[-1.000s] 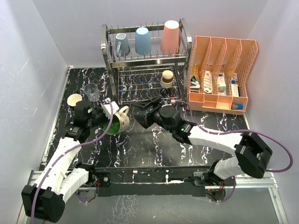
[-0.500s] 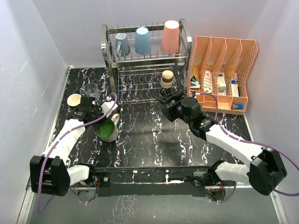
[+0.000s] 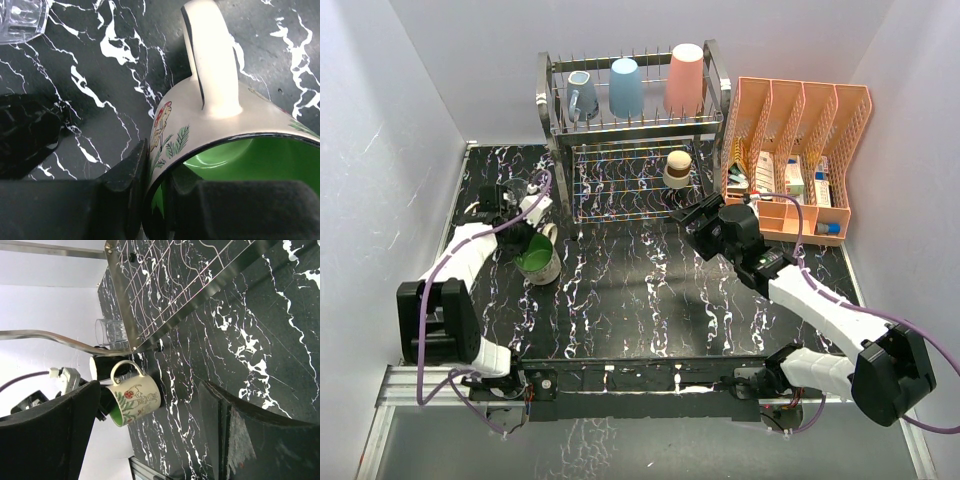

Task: Unload the cups from the dish rack

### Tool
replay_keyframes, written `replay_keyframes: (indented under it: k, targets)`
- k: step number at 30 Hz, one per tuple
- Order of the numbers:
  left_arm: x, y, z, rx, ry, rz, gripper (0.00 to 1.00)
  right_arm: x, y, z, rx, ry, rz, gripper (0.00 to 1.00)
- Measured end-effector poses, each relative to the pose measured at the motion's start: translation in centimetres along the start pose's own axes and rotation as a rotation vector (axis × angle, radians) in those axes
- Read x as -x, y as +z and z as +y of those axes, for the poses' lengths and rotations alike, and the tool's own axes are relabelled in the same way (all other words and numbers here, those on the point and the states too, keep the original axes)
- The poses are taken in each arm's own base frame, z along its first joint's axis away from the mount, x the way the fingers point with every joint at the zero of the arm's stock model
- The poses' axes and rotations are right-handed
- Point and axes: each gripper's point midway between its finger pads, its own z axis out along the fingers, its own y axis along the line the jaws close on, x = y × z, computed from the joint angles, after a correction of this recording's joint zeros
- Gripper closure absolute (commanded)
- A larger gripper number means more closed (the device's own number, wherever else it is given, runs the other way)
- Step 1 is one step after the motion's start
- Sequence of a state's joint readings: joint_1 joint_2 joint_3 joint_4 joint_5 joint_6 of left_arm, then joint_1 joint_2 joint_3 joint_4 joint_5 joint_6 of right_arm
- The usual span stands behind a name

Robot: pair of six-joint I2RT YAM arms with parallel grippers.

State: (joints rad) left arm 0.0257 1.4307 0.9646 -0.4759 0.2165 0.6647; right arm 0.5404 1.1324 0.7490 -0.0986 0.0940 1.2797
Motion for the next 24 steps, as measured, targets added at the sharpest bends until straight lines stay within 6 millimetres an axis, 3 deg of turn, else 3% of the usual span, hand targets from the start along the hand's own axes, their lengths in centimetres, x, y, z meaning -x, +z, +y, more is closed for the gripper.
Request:
replay_keyframes:
  k: [9, 14, 19, 24]
  targets:
    - [2.0, 2.6, 2.3, -0.004, -0.075, 0.011, 1.0, 0.7, 0.0, 1.1, 0.011, -0.063, -0.022, 0.18]
    - [3.5, 3.6, 3.9, 0.022, -0.097, -0.014, 1.0, 1.9, 0.1, 1.9, -0.001, -0.128, -0.065, 0.18]
    - [3.8, 3.8, 4.5, 0.042, -0.117, -0.018, 1.0, 3.7, 1.2, 2.9, -0.035, -0.222, -0.129, 0.17]
    - [3.8, 3.6, 5.0, 0.056, -0.134, -0.017, 0.74, 5.1, 3.5, 3.1, -0.098, -0.319, -0.18, 0.12]
